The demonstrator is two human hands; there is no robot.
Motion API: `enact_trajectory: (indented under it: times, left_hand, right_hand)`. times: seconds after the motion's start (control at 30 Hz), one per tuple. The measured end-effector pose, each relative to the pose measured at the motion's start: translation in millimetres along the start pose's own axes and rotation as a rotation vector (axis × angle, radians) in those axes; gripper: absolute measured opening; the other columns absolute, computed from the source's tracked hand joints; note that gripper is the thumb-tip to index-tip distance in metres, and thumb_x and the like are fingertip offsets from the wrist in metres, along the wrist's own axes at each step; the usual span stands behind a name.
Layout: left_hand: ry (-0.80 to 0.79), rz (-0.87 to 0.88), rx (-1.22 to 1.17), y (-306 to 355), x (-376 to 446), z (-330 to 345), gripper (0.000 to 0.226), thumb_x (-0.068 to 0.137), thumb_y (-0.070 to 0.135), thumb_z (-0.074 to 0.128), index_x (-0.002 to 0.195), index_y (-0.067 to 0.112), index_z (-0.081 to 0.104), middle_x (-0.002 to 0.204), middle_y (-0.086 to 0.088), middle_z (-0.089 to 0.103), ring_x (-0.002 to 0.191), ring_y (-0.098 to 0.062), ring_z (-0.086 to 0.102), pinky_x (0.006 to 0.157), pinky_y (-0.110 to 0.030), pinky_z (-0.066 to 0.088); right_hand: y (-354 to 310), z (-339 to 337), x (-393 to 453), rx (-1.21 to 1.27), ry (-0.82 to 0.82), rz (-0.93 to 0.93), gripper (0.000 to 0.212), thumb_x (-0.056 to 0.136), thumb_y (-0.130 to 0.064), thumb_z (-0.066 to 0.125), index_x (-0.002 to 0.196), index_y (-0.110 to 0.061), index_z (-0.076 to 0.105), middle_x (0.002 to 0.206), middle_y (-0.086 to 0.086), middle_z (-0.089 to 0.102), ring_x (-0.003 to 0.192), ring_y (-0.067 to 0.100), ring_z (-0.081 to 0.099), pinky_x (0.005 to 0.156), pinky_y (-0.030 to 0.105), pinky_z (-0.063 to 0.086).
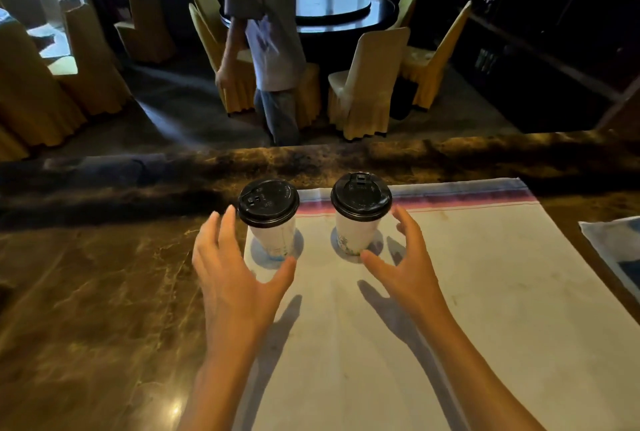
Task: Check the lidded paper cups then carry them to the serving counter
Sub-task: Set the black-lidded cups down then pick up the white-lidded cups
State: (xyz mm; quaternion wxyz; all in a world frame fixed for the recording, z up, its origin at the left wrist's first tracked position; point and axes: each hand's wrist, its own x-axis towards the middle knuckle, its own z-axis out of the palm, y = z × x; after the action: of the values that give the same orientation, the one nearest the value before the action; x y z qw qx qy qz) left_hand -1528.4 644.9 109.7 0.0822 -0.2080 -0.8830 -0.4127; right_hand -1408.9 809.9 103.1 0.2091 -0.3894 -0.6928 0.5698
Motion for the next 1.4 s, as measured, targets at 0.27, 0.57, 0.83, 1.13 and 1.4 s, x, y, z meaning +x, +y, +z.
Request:
enact_trajectory:
  times: [0.27, 0.57, 0.83, 1.13, 1.4]
  left_hand:
    - [-0.175, 0.438, 0.232, 58.7, -10.1, -10.9, 0.094, 0.074, 0.063, 0.064, 0.154, 0.026, 0.031, 0.165, -0.015, 0.022, 0.152, -0.041, 0.015, 0.117, -0.06, 0.015]
    - [-0.368, 0.801, 0.095, 177.5, -141.9, 51.3, 0.093, 0.076, 0.079, 0.045, 0.152, 0.027, 0.034, 0.166, -0.016, 0.022, 0.152, -0.043, 0.016, 0.117, -0.068, 0.018]
    - [-0.575, 1.207, -0.026, 276.7, -362.6, 72.5, 0.092, 0.083, 0.08, 0.035, 0.158, 0.028, 0.024, 0.169, -0.012, 0.008, 0.155, -0.038, 0.002, 0.121, -0.058, 0.007]
    - [-0.871, 1.641, -0.354, 367.0, -646.4, 21.0, 0.09, 0.083, 0.078, 0.039, 0.159, 0.032, 0.021, 0.169, -0.011, 0.011, 0.155, -0.034, 0.001, 0.122, -0.054, 0.007]
    - [-1.232, 1.959, -0.664, 382.3, -889.0, -66.2, 0.085, 0.079, 0.072, 0.043, 0.153, 0.033, 0.031, 0.166, -0.011, 0.023, 0.153, -0.036, 0.015, 0.119, -0.057, 0.021]
  right_hand:
    - [11.2, -68.0, -30.3, -0.944, 0.292, -0.25, 0.092, 0.078, -0.079, 0.023, 0.155, -0.029, 0.019, 0.166, 0.003, 0.018, 0.152, 0.035, 0.019, 0.12, 0.059, 0.015]
    - [52.8, -220.3, -176.9, -1.046, 0.612, -0.095, 0.086, 0.088, -0.069, 0.036, 0.156, -0.025, 0.007, 0.168, 0.003, 0.006, 0.154, 0.033, 0.004, 0.12, 0.06, 0.009]
    - [114.1, -347.1, -405.2, -0.983, 0.9, 0.186, 0.092, 0.09, -0.063, 0.046, 0.156, -0.029, -0.007, 0.167, -0.001, -0.013, 0.153, 0.029, -0.015, 0.122, 0.058, -0.003]
    - [180.3, -410.2, -688.1, -0.907, 1.353, 0.651, 0.09, 0.089, -0.066, 0.041, 0.157, -0.029, -0.006, 0.167, -0.001, -0.013, 0.154, 0.028, -0.013, 0.122, 0.058, 0.0]
    - [220.0, -386.1, -906.2, -0.79, 1.713, 1.114, 0.09, 0.086, -0.066, 0.046, 0.158, -0.027, 0.006, 0.168, -0.001, 0.003, 0.154, 0.031, 0.004, 0.121, 0.059, 0.012]
